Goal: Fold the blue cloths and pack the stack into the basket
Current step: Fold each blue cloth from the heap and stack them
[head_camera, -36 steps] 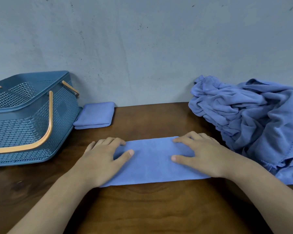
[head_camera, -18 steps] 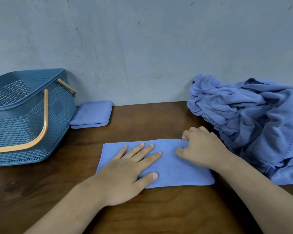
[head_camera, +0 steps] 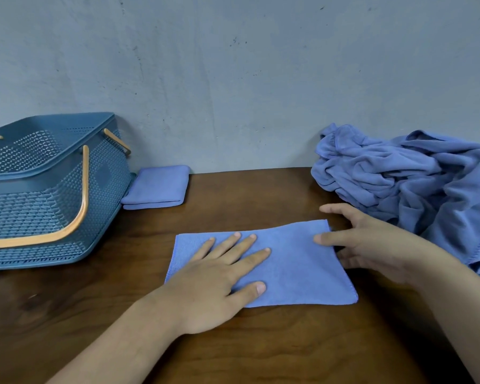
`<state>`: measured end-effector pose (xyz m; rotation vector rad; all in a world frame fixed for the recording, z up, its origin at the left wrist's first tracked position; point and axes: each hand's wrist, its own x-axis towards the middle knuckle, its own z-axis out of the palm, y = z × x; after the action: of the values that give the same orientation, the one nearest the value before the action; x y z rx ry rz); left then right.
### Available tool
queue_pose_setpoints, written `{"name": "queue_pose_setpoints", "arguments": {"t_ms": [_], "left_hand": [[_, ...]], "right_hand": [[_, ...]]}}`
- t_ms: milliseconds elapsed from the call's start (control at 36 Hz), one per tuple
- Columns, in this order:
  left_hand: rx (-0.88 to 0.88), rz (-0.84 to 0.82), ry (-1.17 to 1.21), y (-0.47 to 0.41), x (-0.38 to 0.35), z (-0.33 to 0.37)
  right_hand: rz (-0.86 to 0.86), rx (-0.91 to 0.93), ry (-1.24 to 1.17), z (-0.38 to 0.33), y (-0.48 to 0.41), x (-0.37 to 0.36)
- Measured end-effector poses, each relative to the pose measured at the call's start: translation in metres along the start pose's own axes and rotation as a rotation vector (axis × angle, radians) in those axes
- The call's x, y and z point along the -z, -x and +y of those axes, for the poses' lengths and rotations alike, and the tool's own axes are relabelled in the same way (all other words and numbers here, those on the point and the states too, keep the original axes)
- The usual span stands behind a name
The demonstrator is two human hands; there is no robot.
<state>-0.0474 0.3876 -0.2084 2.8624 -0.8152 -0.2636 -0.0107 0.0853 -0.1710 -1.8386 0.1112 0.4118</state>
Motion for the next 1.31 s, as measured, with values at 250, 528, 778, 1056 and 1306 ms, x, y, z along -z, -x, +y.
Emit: {"name": "queue_pose_setpoints", "arguments": {"t_ms": [250, 528, 778, 1056, 1306], "left_hand": [[-0.002, 0.007, 0.001, 0.0, 0.0, 0.0], [0.008, 0.01, -0.009, 0.0, -0.001, 0.002], [-0.002, 0.004, -0.018, 0.0, 0.0, 0.014], [-0.018, 0.031, -0.076, 0.001, 0.001, 0.019], [-0.066, -0.022, -0.036, 0.006, -0.001, 0.016]], "right_hand": [[0.009, 0.122, 0.177, 0.006, -0.001, -0.002], [-0.043, 0.211, 0.246, 0.012, -0.001, -0.011], [0.04, 0.245, 0.443, 0.012, -0.005, 0.006], [-0.084, 0.244, 0.271, 0.01, -0.005, 0.006], [-0.048, 0.287, 0.508, 0.017, -0.007, 0.004]]}}
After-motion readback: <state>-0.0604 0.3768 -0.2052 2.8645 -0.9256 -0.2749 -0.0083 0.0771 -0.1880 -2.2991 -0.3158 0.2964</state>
